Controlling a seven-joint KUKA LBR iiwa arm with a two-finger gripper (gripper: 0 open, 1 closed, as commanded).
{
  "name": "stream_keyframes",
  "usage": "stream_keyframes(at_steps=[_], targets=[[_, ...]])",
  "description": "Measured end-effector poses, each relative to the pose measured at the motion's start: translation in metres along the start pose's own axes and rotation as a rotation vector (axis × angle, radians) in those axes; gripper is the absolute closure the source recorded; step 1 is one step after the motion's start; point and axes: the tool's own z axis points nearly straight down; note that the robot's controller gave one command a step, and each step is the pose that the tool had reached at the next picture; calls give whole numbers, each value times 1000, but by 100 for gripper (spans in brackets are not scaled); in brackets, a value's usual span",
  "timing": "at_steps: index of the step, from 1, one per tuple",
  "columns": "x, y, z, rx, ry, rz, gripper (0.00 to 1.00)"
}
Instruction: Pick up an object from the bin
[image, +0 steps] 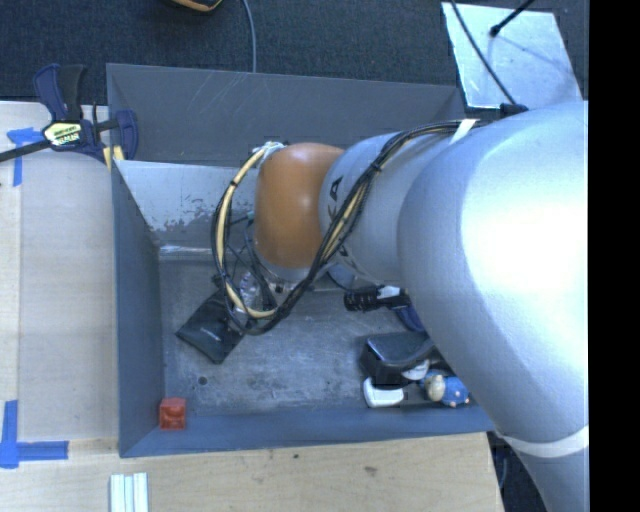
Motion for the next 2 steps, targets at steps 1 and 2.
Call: stream_keyframes(at_steps=[1,2], targets=[[-2,1,-55,-4,-5,0,100],[-4,1,-101,-4,-5,0,100]])
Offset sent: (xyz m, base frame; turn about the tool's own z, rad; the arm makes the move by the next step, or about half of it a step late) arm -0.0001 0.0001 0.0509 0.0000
